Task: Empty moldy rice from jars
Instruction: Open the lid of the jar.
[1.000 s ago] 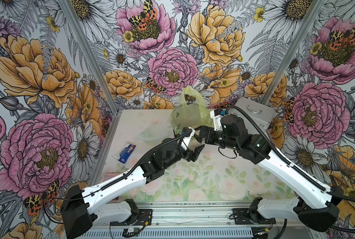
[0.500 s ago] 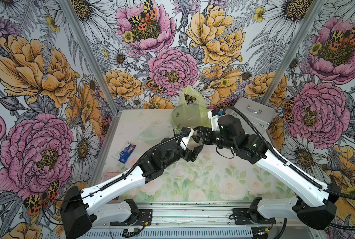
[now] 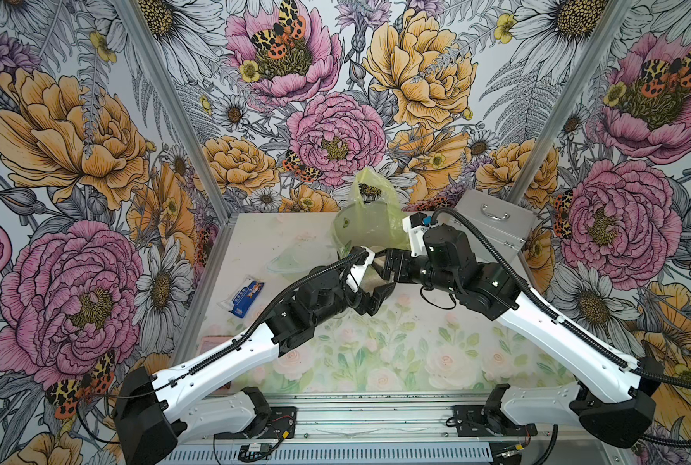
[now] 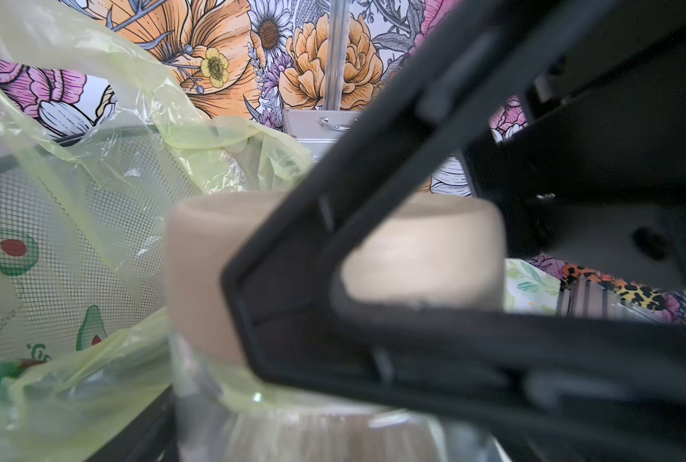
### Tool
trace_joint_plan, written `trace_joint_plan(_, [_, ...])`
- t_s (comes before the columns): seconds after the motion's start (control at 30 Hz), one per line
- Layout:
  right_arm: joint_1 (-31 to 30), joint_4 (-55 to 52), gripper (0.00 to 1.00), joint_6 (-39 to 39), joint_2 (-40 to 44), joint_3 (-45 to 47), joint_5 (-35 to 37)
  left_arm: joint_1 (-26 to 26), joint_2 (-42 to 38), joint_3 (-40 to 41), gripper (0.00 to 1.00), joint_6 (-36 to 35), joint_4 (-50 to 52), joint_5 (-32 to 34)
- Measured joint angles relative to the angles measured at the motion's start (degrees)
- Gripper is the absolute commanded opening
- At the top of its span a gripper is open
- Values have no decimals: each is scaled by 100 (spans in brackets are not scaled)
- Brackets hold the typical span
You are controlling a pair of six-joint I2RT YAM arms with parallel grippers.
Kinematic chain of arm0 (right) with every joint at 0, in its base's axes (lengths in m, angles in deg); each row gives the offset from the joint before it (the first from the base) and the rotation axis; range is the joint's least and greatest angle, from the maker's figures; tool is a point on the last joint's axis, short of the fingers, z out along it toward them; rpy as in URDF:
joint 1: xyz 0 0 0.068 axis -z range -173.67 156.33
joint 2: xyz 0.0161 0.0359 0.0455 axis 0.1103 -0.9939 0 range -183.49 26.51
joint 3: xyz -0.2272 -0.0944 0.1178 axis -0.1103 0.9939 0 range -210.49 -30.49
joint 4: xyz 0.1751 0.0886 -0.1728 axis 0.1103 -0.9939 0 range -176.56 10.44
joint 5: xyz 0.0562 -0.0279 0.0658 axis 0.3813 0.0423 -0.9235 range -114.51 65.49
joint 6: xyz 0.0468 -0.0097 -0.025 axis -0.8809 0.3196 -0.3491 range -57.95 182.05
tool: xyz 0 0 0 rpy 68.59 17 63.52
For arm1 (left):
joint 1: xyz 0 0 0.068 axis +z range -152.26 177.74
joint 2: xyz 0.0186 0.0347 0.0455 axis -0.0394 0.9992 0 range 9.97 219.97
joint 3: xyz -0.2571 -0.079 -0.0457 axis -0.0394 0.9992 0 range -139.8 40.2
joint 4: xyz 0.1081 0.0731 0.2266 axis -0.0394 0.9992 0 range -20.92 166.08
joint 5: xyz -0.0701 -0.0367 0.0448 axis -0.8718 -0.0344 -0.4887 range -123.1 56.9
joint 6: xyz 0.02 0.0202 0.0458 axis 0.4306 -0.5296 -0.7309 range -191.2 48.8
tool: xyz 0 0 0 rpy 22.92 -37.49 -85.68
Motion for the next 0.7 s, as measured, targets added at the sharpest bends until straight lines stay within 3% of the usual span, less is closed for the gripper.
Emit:
trace_joint_plan(0.4, [-15,90,74,474,323,-26,-645,695,-356,-118,0,149,234,-1893])
trace_joint_plan(0.7, [251,74,76,817,321,-612,-1158,1248,-323,-573,0,614,46,-3211])
